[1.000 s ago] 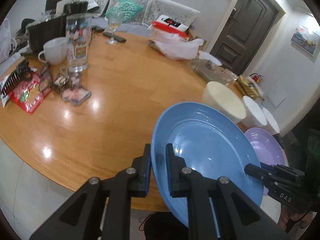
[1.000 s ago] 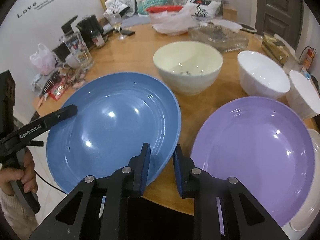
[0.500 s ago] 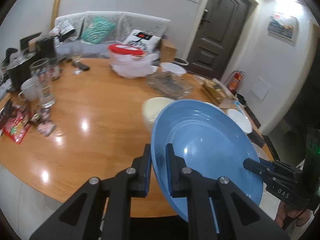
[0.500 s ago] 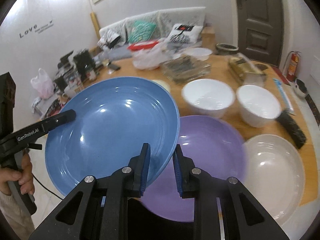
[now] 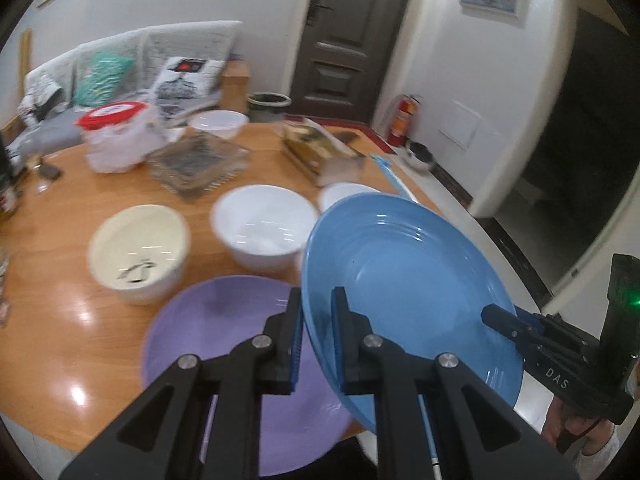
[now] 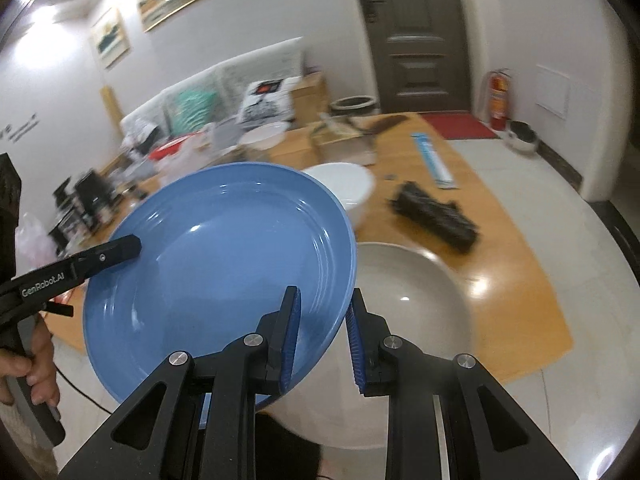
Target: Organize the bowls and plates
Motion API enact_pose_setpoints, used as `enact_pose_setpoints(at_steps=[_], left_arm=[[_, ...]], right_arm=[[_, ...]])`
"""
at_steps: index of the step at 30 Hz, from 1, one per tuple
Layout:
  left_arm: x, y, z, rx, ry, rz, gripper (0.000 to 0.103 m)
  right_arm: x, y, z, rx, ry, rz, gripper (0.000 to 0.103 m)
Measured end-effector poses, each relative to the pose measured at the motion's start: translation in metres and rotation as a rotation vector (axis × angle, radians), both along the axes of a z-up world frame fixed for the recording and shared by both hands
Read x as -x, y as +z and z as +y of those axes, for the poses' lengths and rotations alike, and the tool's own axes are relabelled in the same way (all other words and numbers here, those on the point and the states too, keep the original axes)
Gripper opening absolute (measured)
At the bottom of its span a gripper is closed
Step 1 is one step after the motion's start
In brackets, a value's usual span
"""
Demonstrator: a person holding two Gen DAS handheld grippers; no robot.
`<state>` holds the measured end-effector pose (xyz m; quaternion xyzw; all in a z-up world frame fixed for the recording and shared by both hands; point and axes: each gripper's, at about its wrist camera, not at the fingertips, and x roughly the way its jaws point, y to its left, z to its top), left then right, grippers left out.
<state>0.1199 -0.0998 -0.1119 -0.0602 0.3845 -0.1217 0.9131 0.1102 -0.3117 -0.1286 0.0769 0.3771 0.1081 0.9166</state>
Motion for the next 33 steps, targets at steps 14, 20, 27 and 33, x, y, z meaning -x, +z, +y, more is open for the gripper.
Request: enact_pose_setpoints(at_steps=[14,20,27,33], left_arm=[[-0.018,-0.045,-0.073,-0.165,-0.103,0.109,0.012],[-0.025,-0.058,-0.086,-0.208,-0.127,0.136,0.013],[-0.03,-0.067,-0.094,-0.264,-0.145,0.151,0.015],[-0.03,-0.078,-0.1,-0.318,-0.161,0.177,0.017]], right_arm=[[0.004,-0.037,-0.048,0.07,-0.055,0.074,0.017],[0.0,-0.047,-0.048,0.123,-0.07,0.096,0.017],[-0.003,-0.057,-0.047,0.144,-0.062,0.126,0.018],[-0.006,-0.06,-0.047,0.162,-0.06,0.146,0.018]])
